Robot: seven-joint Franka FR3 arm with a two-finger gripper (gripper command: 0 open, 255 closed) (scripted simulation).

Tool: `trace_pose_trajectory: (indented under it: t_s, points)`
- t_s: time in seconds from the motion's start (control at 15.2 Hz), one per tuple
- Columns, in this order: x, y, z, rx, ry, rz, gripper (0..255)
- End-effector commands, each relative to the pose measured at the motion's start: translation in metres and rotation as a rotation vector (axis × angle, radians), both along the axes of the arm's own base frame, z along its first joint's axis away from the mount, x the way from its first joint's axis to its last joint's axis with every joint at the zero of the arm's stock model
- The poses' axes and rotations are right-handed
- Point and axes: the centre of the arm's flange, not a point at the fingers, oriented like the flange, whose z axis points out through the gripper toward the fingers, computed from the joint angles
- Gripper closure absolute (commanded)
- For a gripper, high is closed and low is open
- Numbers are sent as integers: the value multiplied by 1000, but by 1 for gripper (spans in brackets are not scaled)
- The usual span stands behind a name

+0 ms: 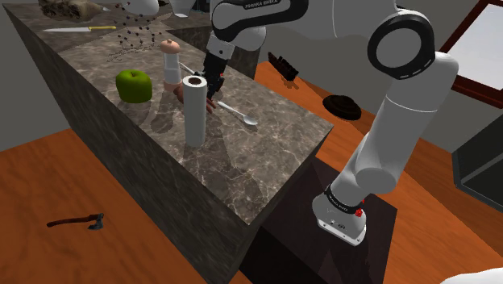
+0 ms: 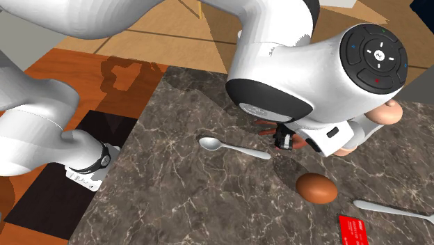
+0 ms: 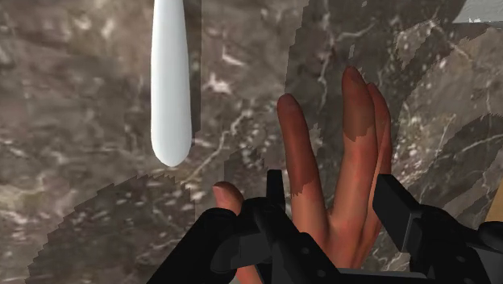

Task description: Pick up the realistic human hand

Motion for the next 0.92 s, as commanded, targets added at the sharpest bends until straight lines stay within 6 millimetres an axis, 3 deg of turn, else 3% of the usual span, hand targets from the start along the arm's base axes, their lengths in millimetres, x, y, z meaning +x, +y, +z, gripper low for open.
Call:
trace_pose_trajectory:
  t_s: [0.0, 0.2, 0.86]
  points:
    - [0, 0, 0, 0, 1, 0, 255]
    - [0, 0, 0, 0, 1, 0, 255]
    - [0, 0, 52, 0, 1, 0, 255]
